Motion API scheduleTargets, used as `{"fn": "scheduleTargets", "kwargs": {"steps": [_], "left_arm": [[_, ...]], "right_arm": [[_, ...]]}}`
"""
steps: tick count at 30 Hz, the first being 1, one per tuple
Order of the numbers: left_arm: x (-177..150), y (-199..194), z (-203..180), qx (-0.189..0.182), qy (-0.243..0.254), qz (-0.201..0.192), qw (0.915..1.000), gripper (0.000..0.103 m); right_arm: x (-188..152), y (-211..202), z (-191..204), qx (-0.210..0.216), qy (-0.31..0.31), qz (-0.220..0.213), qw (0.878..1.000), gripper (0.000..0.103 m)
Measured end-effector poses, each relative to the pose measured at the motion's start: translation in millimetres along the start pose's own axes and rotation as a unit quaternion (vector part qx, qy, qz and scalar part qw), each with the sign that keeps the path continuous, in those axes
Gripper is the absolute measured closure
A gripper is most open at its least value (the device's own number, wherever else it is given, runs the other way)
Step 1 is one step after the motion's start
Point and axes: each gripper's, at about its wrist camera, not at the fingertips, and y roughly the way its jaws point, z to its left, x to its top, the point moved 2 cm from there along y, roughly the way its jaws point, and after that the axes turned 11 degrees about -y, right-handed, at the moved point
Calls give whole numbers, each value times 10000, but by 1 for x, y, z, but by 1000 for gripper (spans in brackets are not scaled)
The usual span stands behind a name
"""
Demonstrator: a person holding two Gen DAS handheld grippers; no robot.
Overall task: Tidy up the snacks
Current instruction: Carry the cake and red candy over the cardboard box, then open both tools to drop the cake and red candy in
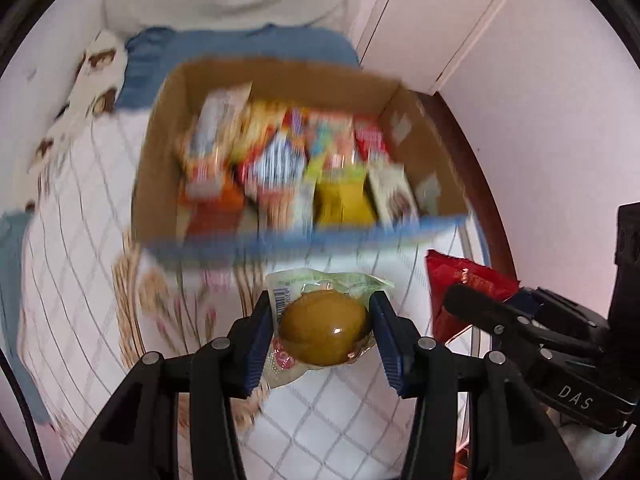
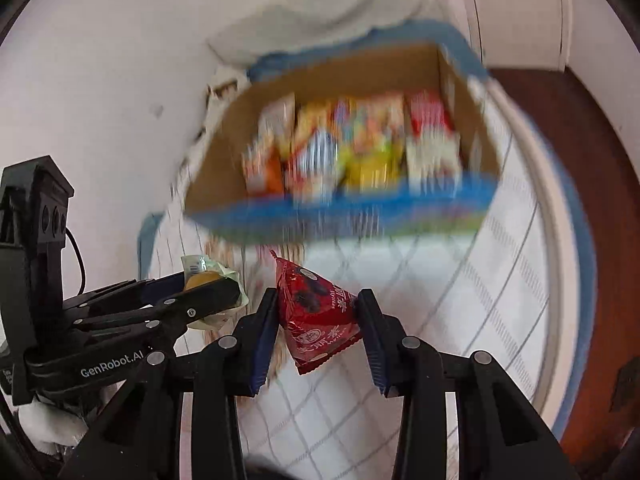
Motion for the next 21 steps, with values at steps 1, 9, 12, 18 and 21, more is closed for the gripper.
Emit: {"fn": "scheduleTargets", "kwargs": {"steps": [1,9,12,18,21], "left_arm": [[17,1,-2,51,20,-64,10000,58],[96,48,20,786,-9,244,9966,58],[104,69,32,1000,-98,414,9941,56],[107,91,47,984,-433,586,9925,11],[107,93,47,1044,-386,514,9925,11]], "right_arm": [[13,-5,-3,-67,-44,-71,9999,61],[96,14,-50,-637,-145,-23,9979,61],[107,39,-70,-673,-3,277,9973,61],[107,79,-94,-655,334,908,9931,7],[103,79,-93,-1014,134,1021,9895,7]]}}
